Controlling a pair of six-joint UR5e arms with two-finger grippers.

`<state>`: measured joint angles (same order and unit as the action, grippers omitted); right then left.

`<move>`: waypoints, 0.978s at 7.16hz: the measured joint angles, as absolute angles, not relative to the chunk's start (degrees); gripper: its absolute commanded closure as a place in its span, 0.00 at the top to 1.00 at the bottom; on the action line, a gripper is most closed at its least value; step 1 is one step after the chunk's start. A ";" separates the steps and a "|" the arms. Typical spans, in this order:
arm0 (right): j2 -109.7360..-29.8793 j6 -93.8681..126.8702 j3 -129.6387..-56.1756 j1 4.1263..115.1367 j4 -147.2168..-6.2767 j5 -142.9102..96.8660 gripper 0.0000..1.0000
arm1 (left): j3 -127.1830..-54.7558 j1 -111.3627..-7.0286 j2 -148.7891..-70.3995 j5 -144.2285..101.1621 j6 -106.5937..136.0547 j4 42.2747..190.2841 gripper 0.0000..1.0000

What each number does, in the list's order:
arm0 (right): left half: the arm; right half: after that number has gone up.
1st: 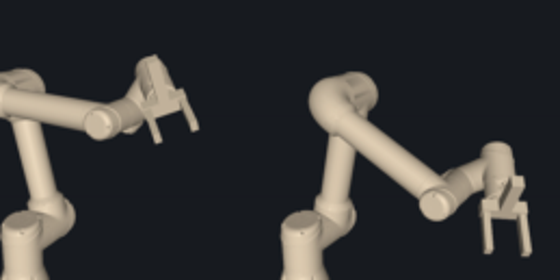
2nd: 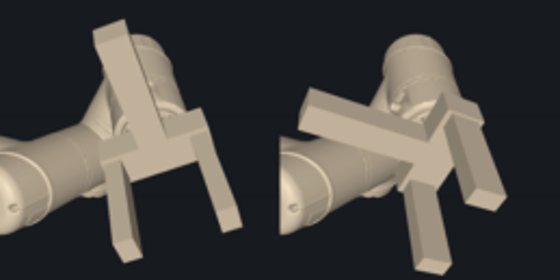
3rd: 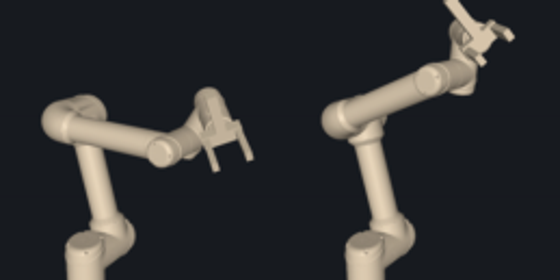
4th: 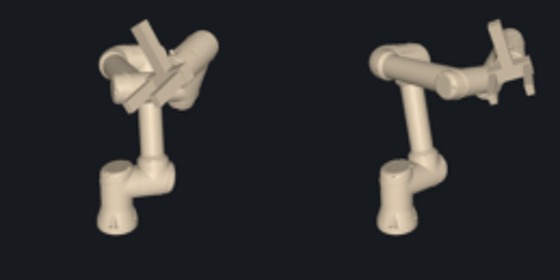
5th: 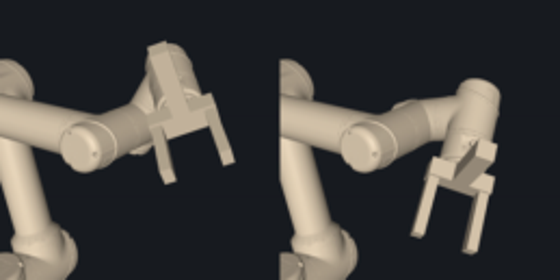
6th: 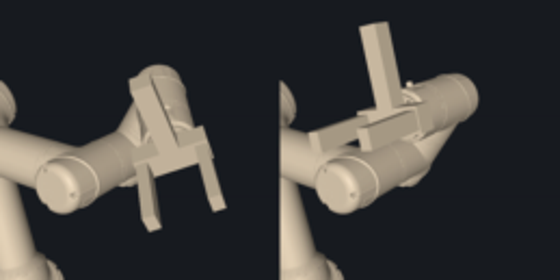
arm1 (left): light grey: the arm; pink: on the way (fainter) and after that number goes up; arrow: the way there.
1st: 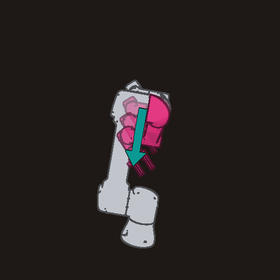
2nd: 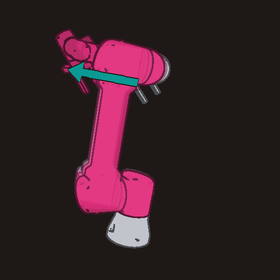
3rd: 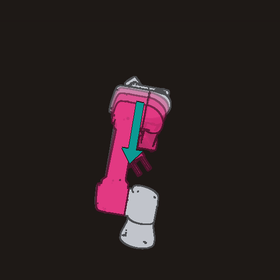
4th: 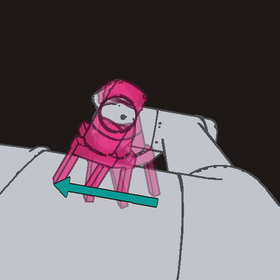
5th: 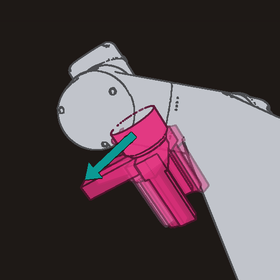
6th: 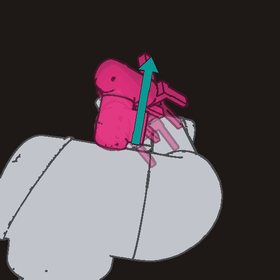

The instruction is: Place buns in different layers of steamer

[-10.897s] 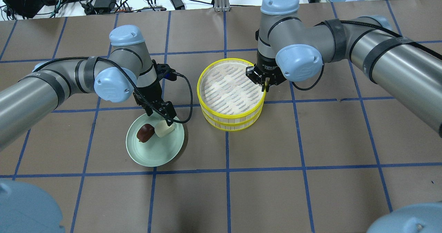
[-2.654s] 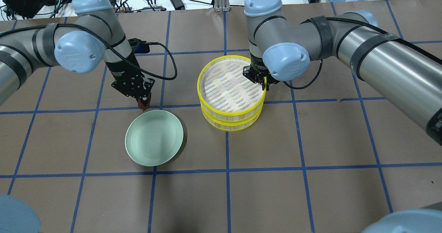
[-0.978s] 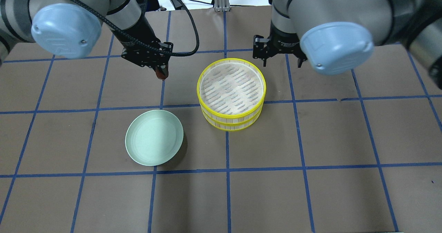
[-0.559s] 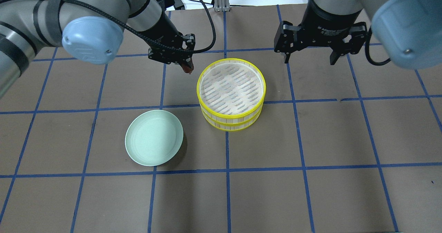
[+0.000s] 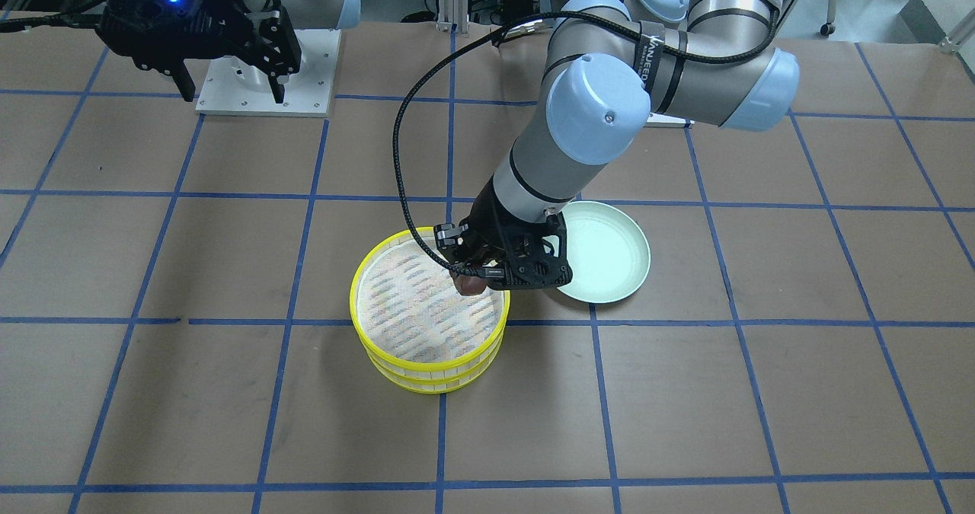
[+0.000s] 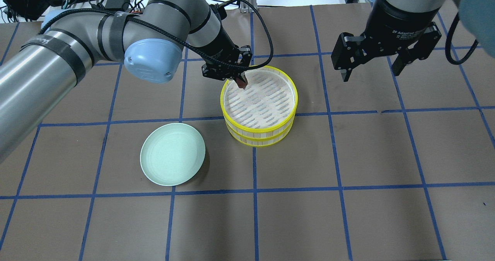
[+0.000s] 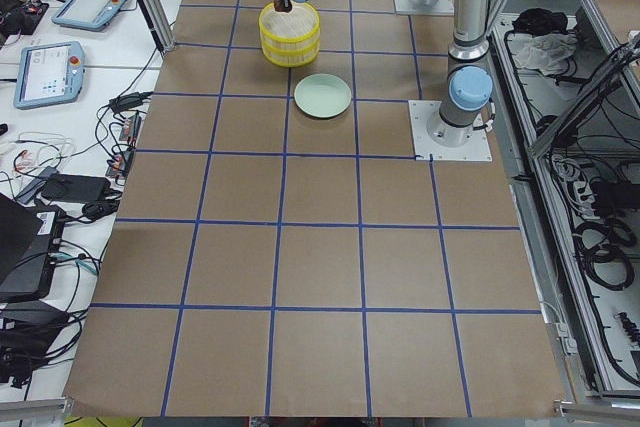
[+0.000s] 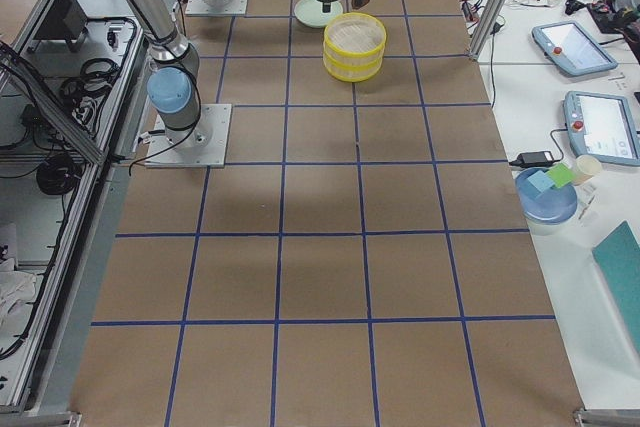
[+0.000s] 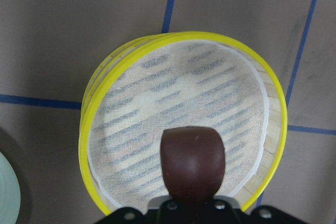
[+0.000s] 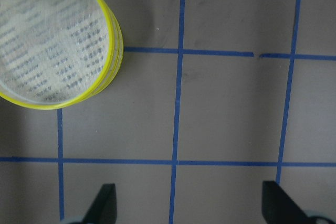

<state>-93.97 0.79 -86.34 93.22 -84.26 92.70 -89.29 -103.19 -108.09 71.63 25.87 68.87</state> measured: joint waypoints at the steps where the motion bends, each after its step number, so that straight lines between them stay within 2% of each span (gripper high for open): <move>1: -93.70 0.77 -86.08 92.08 -87.44 92.57 1.00 | -89.30 -103.68 -108.44 71.76 26.70 68.40 1.00; 4: -91.83 7.62 -83.58 92.07 -89.48 92.62 0.99 | -89.30 -104.02 -107.67 74.38 26.90 68.33 1.00; 7: -92.26 11.39 -88.01 94.76 -93.63 92.57 0.99 | -89.30 -104.57 -107.42 77.27 27.06 69.49 1.00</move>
